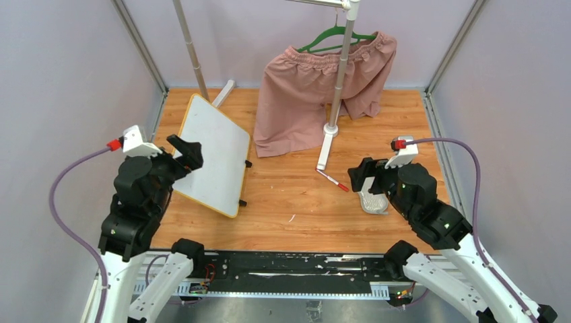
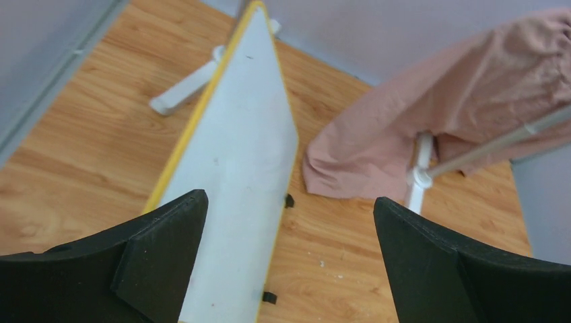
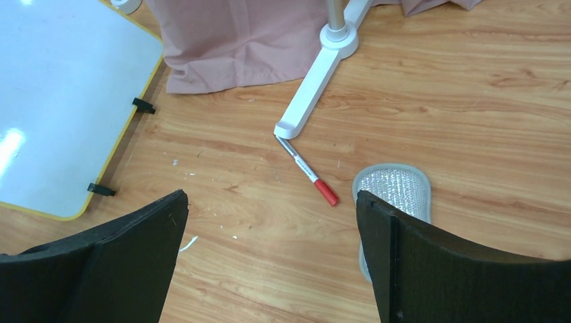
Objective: Write a sentence on the whiteboard
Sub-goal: Open the whiteboard marker at the center of the board, then place the pen cap at the center of the board.
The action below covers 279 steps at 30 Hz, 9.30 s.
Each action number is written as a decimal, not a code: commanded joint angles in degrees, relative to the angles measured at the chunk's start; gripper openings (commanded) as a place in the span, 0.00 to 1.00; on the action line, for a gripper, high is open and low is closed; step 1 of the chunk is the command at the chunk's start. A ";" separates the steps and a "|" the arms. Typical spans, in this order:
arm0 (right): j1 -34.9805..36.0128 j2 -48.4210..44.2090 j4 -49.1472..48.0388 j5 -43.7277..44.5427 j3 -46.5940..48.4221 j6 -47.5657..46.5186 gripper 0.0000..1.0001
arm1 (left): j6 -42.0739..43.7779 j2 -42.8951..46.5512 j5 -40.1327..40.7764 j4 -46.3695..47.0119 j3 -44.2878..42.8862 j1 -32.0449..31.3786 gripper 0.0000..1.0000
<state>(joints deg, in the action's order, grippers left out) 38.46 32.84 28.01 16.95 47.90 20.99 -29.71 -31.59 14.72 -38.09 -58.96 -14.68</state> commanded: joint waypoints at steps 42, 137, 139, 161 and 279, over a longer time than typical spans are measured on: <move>-0.81 1.43 -5.95 -9.36 -4.28 1.84 0.97 | -4.94 -0.93 -1.73 -2.23 15.59 11.88 0.62; -0.55 17.30 -22.77 -31.09 2.36 7.26 0.00 | -11.84 4.59 -32.82 36.97 24.06 -3.87 1.00; -0.49 14.91 -31.85 -32.26 -0.37 11.33 0.00 | -15.08 3.04 -35.69 42.64 25.42 -3.87 1.00; 8.44 23.91 -79.44 -21.83 -5.01 31.12 0.00 | -18.98 -16.85 -46.61 54.39 12.90 -16.44 0.91; 3.12 -8.72 6.16 -3.32 1.48 -1.45 0.00 | 11.77 -54.99 -1.16 13.69 5.59 -48.35 0.00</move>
<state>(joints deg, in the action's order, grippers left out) 42.09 26.79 28.56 10.85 51.99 19.40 -19.07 -80.47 3.92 -22.63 -50.87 -60.84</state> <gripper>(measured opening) 0.082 0.076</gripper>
